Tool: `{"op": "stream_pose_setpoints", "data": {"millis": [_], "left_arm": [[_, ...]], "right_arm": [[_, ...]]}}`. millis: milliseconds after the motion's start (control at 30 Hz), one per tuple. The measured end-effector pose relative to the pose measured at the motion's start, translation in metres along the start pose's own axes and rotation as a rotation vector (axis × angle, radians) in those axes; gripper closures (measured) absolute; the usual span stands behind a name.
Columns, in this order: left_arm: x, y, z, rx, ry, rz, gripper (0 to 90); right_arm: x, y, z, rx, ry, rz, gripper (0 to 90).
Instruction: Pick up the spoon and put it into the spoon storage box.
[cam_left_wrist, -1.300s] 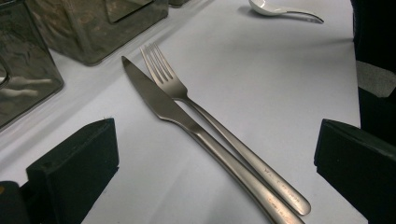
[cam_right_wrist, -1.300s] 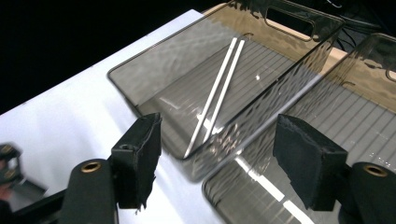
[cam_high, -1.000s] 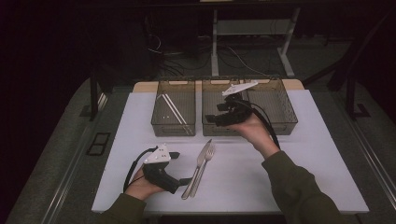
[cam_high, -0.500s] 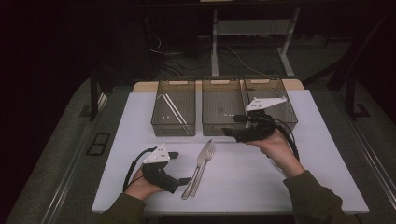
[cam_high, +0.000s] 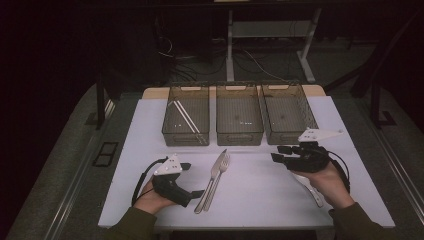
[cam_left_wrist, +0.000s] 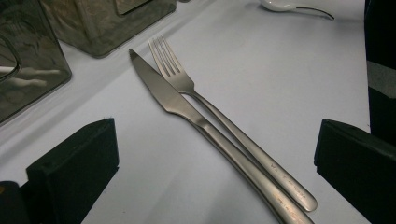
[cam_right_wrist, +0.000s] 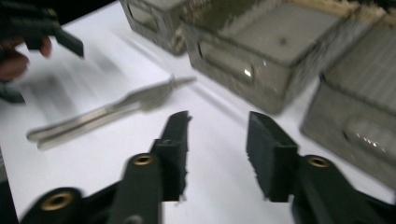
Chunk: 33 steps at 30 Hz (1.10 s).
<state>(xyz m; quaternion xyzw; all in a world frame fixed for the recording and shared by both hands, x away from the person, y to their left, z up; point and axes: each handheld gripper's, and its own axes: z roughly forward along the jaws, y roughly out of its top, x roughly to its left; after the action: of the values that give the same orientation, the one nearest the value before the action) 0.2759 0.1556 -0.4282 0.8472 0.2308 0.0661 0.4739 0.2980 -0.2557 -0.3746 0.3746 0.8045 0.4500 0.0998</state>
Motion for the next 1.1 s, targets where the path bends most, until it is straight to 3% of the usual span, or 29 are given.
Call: {"op": "stream_pose_setpoints", "data": {"millis": [333,700,1100], "left_arm": [[0.000,0.000,-0.003,0.002,0.013,0.003,0.0],[0.000,0.000,-0.003,0.003,0.014,0.003,0.0],[0.000,-0.001,-0.002,0.003,0.014,-0.002,0.0]], "right_arm": [[0.000,-0.042,-0.021,0.090,-0.010,0.004,89.6],[-0.002,-0.083,-0.036,0.209,-0.046,0.014,89.8],[-0.008,-0.107,-0.046,0.295,-0.092,0.058,89.9]]}}
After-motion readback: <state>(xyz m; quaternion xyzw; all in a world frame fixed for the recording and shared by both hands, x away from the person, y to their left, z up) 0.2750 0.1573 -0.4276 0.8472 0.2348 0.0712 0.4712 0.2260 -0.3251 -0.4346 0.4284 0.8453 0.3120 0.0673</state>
